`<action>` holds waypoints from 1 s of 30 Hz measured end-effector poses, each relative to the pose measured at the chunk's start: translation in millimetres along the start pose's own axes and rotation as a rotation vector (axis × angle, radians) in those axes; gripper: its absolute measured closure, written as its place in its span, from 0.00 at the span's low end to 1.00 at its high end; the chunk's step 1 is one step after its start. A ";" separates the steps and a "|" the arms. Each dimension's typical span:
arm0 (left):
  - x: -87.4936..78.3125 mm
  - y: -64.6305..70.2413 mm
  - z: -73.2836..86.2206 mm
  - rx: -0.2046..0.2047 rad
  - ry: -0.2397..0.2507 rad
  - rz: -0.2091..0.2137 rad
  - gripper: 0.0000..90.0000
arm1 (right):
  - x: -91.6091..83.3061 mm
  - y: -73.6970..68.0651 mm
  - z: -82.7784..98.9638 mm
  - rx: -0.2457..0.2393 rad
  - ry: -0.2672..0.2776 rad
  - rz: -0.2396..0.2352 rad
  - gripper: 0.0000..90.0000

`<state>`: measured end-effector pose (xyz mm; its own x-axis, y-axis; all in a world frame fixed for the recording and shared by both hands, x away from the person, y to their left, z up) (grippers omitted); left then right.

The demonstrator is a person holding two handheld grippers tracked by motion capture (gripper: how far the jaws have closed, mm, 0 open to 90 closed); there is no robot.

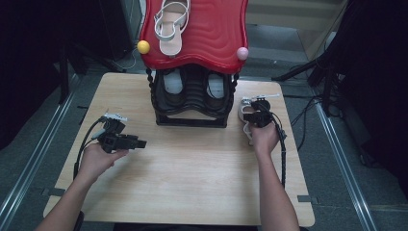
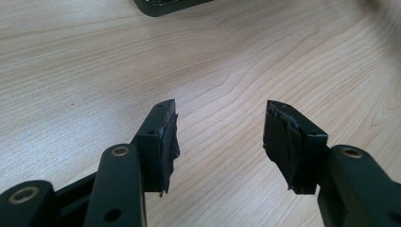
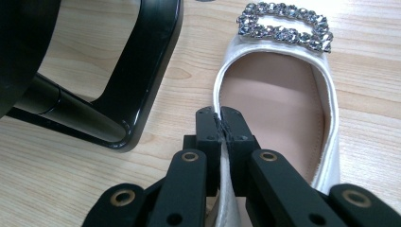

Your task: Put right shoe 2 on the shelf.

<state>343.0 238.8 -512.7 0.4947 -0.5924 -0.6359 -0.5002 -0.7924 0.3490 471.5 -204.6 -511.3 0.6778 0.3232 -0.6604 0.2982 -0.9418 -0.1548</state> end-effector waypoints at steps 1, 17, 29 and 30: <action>0.0 0.0 0.0 0.000 0.000 0.000 0.51 | -0.8 0.7 -0.5 0.003 0.003 -0.002 0.98; 2.0 0.8 0.5 -0.001 -0.007 0.003 0.51 | -25.6 24.0 -10.8 0.089 0.050 -0.049 0.98; 2.5 1.3 1.0 0.001 -0.009 0.005 0.51 | -44.0 20.0 -33.6 0.116 0.073 -0.115 0.98; 2.3 1.1 1.0 0.002 -0.010 0.002 0.51 | -45.1 19.4 -35.1 0.120 0.075 -0.116 0.98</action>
Point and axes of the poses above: each handheld gripper's, and its own axes: x roughly forward along the jaws, z roughly out of its underside, y roughly to its right, the point moved 3 cm from there along x, roughly forward along the jaws, and after that the axes turned 10 degrees about y, right-handed, at the moved point
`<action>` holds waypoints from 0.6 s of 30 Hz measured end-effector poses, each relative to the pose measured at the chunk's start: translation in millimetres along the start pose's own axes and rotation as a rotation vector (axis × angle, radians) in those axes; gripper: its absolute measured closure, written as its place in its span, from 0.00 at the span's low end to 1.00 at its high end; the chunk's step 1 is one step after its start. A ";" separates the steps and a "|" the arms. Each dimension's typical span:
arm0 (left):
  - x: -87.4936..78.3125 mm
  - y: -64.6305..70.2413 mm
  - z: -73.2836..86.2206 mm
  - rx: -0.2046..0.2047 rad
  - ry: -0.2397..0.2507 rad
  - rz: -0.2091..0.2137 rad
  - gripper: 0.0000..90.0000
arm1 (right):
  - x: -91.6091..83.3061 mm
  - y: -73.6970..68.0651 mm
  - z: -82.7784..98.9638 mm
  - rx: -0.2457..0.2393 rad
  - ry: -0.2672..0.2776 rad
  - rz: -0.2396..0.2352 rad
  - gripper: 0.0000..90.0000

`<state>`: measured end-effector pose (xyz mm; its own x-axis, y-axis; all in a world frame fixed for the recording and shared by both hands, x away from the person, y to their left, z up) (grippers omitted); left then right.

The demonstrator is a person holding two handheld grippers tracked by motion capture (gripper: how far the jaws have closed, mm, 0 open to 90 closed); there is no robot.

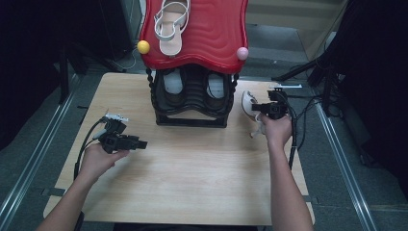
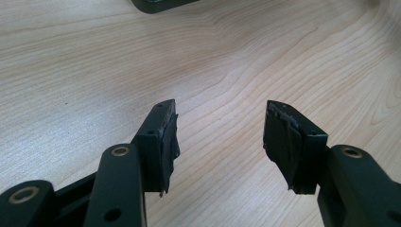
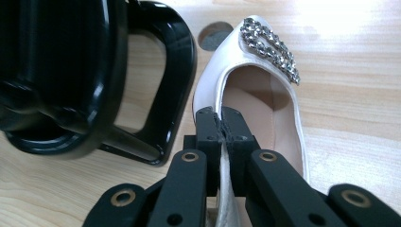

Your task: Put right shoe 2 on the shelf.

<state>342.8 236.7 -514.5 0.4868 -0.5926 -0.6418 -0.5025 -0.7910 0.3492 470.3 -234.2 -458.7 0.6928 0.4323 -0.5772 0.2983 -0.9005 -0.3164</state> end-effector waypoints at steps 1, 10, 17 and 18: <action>-0.2 -0.2 0.0 -0.001 0.000 0.002 0.51 | -1.2 -0.9 -1.8 -0.001 0.004 -0.007 0.98; -0.5 -0.2 -0.2 -0.005 0.006 -0.001 0.51 | -12.0 -10.5 -21.1 0.017 0.042 -0.051 0.98; 0.5 -0.4 0.0 -0.001 0.002 0.000 0.51 | -27.6 -21.1 -45.1 -0.003 0.066 -0.051 0.98; 0.9 -0.4 0.1 0.000 -0.001 0.002 0.51 | -30.0 -22.6 -48.3 -0.006 0.069 -0.052 0.98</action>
Point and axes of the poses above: each handheld gripper's, and its own axes: x roughly forward along the jaws, z roughly out of its underside, y roughly to its right, the point moved 3 cm from there along x, roughly forward along the jaws, and after that the axes turned 10 degrees about y, right-handed, at the moved point
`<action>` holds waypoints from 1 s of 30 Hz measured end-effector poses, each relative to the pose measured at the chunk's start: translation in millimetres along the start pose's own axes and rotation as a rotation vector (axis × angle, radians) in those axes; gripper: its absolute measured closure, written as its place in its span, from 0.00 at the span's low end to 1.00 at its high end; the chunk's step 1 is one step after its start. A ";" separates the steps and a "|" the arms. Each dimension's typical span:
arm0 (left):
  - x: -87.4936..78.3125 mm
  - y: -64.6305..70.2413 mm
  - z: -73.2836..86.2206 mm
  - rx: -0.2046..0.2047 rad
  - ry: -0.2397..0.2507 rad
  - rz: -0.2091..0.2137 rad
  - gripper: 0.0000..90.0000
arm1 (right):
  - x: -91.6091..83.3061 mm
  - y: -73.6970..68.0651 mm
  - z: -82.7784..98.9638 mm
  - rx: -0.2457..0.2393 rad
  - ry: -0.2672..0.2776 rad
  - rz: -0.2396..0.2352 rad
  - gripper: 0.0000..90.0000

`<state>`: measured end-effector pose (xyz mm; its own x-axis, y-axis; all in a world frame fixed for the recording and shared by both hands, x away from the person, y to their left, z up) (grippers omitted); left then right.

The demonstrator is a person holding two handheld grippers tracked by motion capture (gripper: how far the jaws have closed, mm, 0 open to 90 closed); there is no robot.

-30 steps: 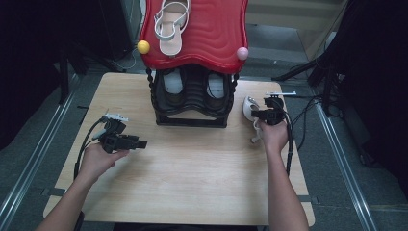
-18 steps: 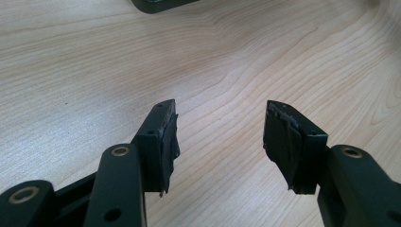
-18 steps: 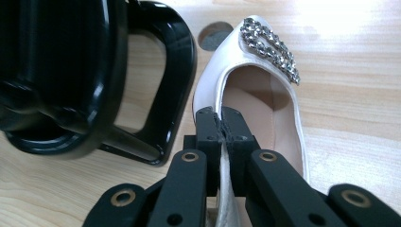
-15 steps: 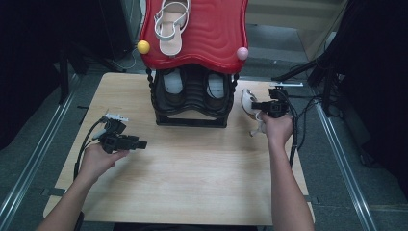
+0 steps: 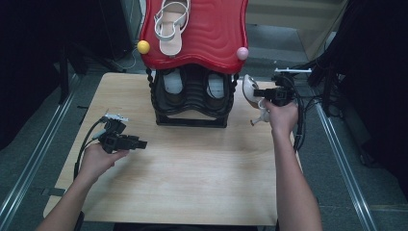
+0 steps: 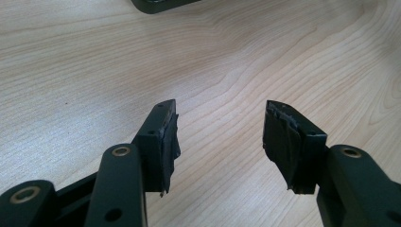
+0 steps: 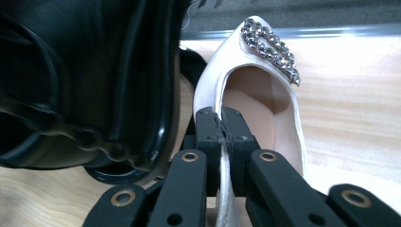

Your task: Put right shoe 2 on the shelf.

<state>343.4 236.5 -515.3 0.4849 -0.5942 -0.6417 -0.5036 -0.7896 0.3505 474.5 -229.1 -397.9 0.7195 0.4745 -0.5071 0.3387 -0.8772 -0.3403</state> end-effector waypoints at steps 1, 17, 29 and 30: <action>0.4 0.4 0.0 -0.001 -0.004 0.003 0.51 | -1.4 -0.9 -2.5 0.000 0.001 0.000 0.98; 3.5 3.1 0.1 0.004 -0.001 -0.002 0.51 | -36.9 -23.7 -60.7 -0.029 0.064 -0.017 0.98; 4.4 4.7 -0.6 0.005 -0.004 0.009 0.52 | -63.2 -57.2 -109.8 -0.056 0.110 -0.025 0.98; 4.2 4.6 -0.7 0.006 -0.006 0.012 0.52 | -65.5 -59.5 -113.9 -0.054 0.114 -0.030 0.98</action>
Point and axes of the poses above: each handheld gripper's, and its own axes: x roughly forward along the jaws, z roughly out of its underside, y roughly to its right, the point moved 3 cm from there along x, roughly forward along the jaws, and after that the axes turned 10 degrees about y, right-handed, at the moved point
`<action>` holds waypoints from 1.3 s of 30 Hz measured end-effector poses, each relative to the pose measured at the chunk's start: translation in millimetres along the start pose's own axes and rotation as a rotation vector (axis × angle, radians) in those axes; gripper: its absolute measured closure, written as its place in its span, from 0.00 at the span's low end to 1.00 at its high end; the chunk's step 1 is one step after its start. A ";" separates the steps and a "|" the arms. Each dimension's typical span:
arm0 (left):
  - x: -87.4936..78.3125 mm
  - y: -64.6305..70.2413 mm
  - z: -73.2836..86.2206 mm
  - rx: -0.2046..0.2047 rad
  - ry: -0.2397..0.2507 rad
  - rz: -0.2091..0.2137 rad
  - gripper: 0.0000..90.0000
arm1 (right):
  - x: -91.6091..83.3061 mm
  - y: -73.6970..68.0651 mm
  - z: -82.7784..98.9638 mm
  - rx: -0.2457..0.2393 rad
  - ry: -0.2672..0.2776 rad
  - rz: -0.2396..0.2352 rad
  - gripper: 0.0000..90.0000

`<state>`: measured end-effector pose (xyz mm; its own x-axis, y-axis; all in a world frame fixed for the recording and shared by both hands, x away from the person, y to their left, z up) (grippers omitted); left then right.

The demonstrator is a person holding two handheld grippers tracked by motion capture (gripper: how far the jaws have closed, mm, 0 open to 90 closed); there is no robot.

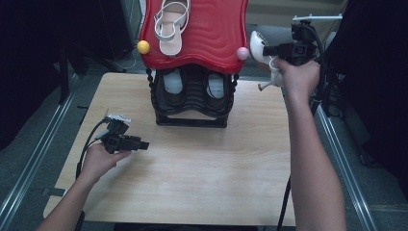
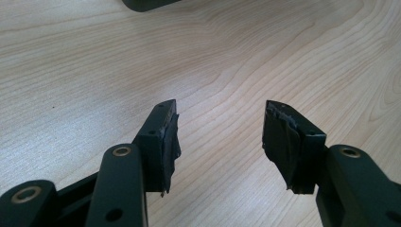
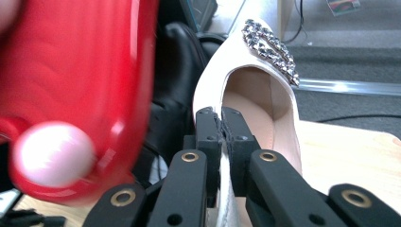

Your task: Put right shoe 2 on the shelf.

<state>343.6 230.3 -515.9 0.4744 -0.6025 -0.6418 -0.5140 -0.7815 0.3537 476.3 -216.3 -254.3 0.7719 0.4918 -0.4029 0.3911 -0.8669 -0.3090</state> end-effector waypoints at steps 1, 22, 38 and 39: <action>-0.3 0.1 0.0 0.004 -0.002 0.002 0.52 | -1.7 -1.9 -4.6 -0.005 0.004 -0.001 0.98; 1.4 1.8 0.0 0.014 -0.005 0.005 0.52 | -25.3 -72.9 -96.5 -0.076 0.098 -0.044 0.98; 0.0 1.7 -0.2 0.016 -0.004 0.013 0.51 | 29.3 -130.6 -92.9 -0.172 0.072 -0.063 0.98; 0.3 1.7 -0.1 0.015 -0.006 0.011 0.51 | 29.9 -132.9 -92.3 -0.177 0.073 -0.059 0.98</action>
<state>342.9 228.7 -515.4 0.4647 -0.6099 -0.6419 -0.5298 -0.7724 0.3503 493.7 -93.9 -145.8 0.7768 0.5404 -0.3234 0.5134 -0.8408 -0.1717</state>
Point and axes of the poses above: each handheld gripper's, and its own axes: x roughly forward along the jaws, z roughly out of its underside, y roughly to its right, the point moved 3 cm from there along x, roughly forward along the jaws, and after that the axes turned 10 degrees about y, right-handed, at the moved point
